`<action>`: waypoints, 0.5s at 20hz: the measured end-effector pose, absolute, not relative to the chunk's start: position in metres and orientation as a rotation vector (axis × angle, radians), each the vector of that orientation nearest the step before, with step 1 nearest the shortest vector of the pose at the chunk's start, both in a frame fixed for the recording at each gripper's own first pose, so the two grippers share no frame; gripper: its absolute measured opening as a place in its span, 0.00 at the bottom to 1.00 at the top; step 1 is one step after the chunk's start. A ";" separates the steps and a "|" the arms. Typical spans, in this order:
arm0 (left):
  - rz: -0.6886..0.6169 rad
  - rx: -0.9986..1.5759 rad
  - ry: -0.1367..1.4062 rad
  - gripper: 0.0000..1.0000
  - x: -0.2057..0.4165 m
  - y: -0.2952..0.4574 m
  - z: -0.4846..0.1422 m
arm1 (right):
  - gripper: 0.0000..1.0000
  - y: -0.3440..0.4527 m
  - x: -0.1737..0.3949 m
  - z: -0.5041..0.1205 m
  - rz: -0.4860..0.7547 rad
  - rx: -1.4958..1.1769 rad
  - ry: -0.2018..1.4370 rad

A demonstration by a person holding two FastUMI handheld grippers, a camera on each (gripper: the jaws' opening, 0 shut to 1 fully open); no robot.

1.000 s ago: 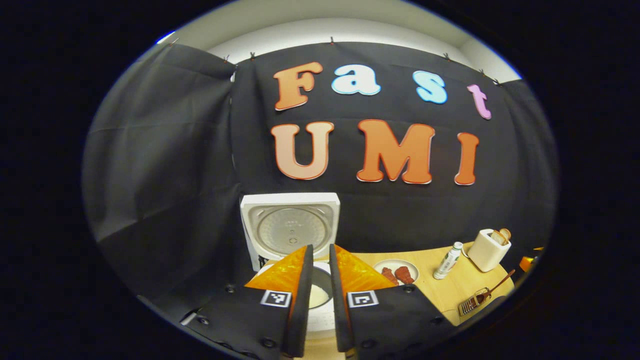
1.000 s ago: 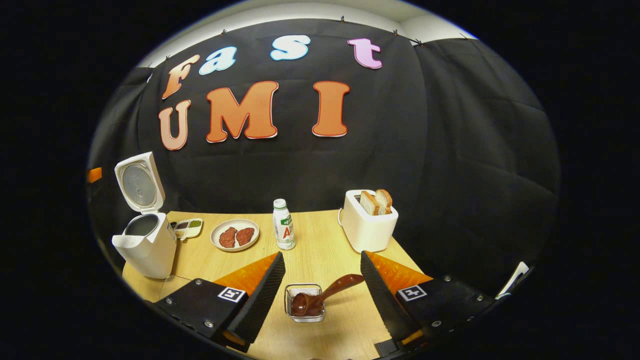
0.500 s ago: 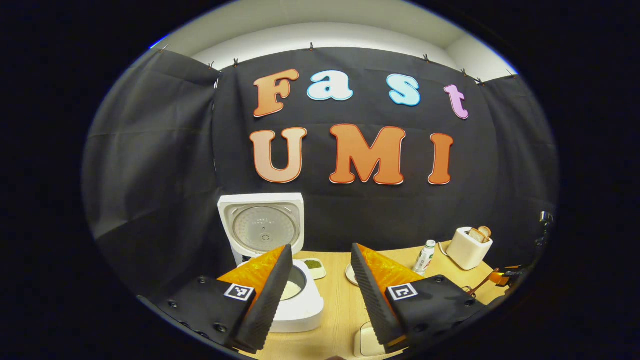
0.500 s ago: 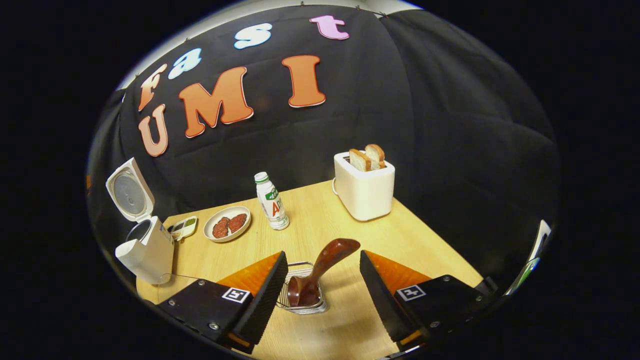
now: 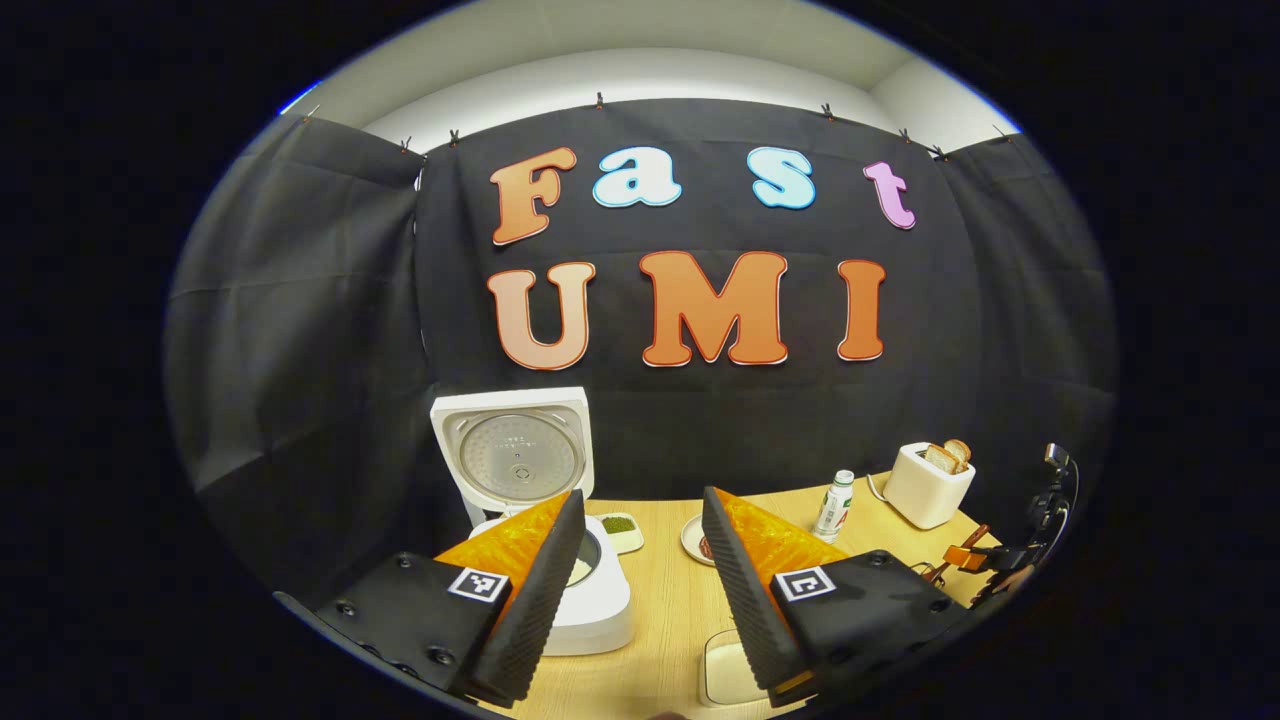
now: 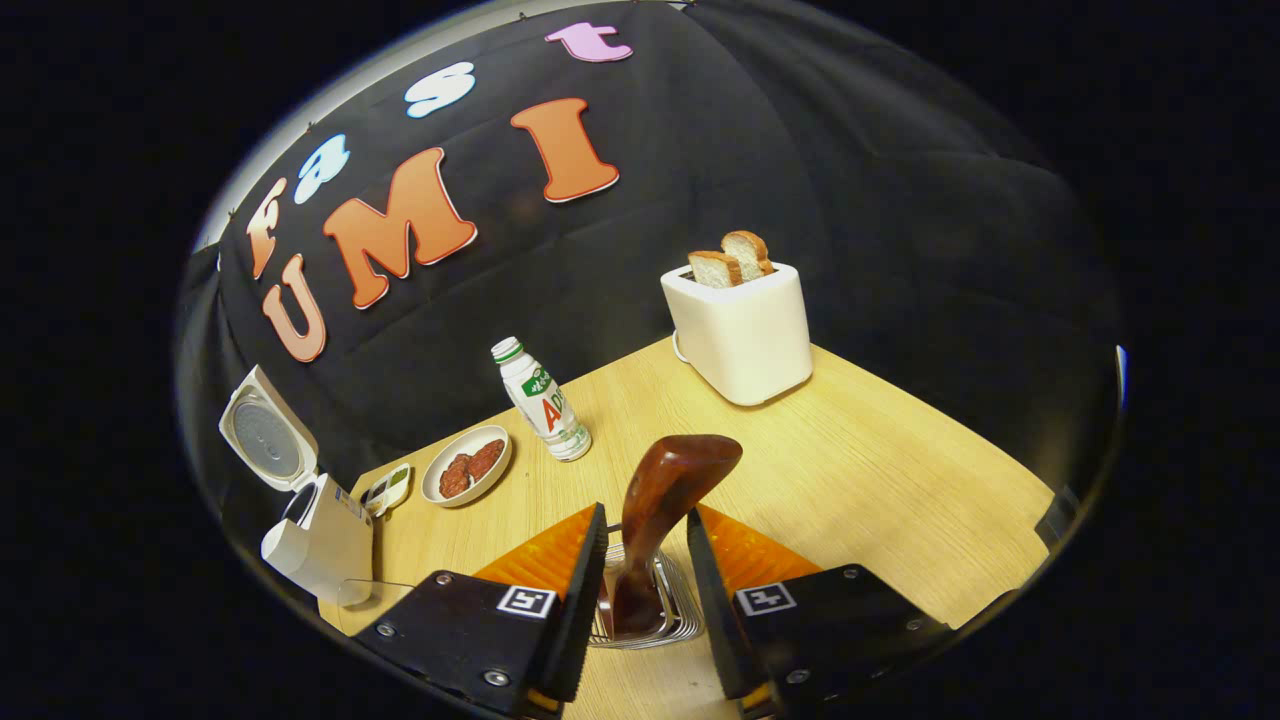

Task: Close the left gripper, press the button to open the rice cooker; take a wooden spoon from the chopstick holder with the right hand, scoop a spoonful of rice and pour it into the rice cooker, then put the wooden spoon back into the chopstick holder.

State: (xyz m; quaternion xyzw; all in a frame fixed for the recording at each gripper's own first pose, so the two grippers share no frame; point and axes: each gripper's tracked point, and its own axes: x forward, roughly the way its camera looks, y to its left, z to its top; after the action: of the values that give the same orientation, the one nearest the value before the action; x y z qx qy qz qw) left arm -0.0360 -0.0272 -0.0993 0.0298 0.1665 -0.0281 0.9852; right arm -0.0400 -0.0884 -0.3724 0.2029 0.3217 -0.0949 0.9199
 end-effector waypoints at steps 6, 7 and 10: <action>-0.056 0.061 0.342 0.82 -0.040 -0.025 -0.098 | 0.22 -0.081 -0.037 -0.373 -0.209 0.450 0.677; -0.055 0.059 0.341 0.82 -0.041 -0.025 -0.099 | 0.20 -0.082 -0.039 -0.372 -0.224 0.461 0.683; -0.061 0.055 0.341 0.82 -0.042 -0.024 -0.100 | 0.13 -0.082 -0.046 -0.371 -0.265 0.467 0.689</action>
State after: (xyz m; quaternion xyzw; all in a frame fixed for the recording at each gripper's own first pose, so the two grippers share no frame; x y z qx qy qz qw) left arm -0.0423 -0.0242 -0.1001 0.0273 0.1698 -0.0303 0.9846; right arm -0.0459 -0.0825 -0.3708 0.2262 0.3337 -0.1281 0.9061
